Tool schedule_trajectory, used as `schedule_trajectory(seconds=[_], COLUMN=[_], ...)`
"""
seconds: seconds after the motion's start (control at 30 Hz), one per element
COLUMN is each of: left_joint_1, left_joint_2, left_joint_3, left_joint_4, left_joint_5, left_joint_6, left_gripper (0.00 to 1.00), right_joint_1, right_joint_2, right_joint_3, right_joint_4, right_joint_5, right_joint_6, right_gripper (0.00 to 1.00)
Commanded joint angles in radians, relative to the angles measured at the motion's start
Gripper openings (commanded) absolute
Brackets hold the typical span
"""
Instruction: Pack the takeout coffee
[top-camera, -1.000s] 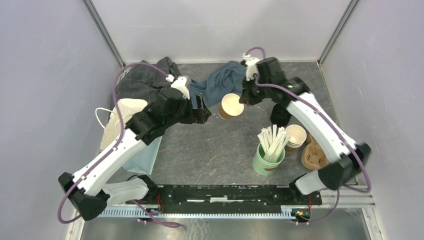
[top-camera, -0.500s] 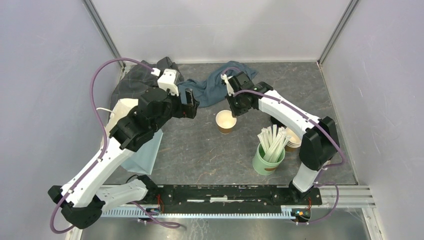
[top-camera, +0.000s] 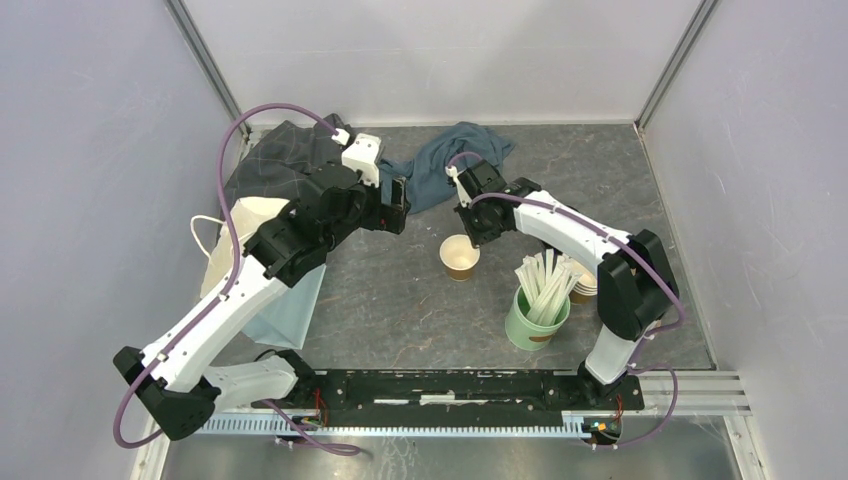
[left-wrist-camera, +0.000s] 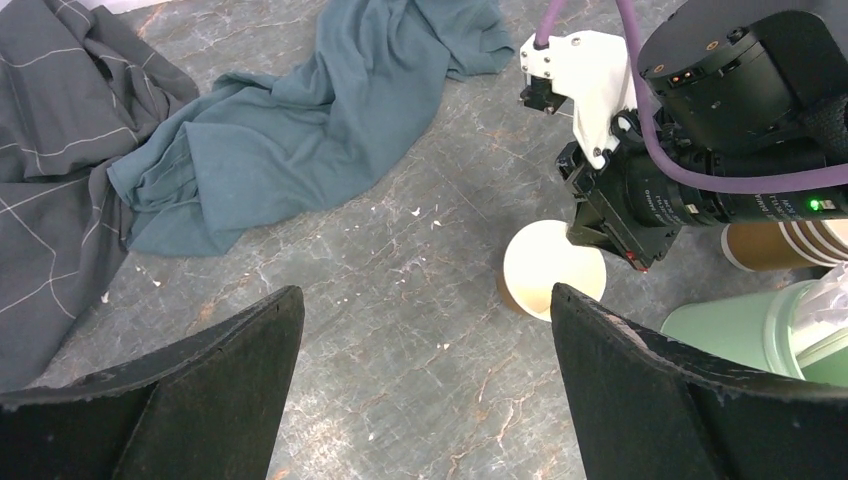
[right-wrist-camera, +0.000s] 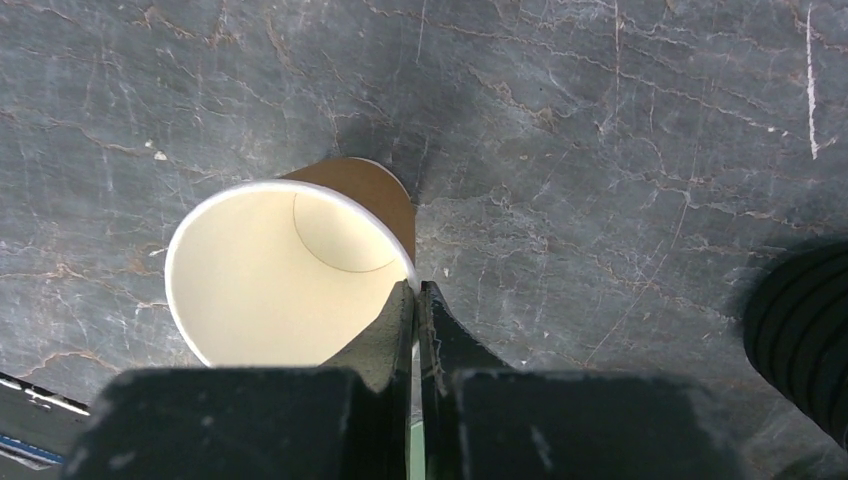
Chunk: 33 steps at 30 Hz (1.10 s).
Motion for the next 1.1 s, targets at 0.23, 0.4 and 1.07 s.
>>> schedule_trajectory(seconds=[0.23,0.4,1.07], left_joint_1=[-0.002,-0.002,-0.002], left_joint_2=[0.011,0.015,0.192], left_joint_3=[0.059,0.091,0.347], left_joint_4=[0.032,0.006,-0.135], left_joint_5=[0.014,0.015,0.180], left_joint_6=[0.050,0.041,-0.031], left_gripper=[0.99,0.99,0.99], right_joint_1=[-0.003,-0.113,-0.751], right_joint_2=[-0.072,-0.134,-0.169], right_joint_3=[0.114,0.192,-0.156], right_joint_4=[-0.038,-0.142,0.106], right_joint_5=[0.032,0.143,-0.027], right_joint_6=[0.009,-0.026,-0.176], right_gripper=[0.40,0.48,0.55])
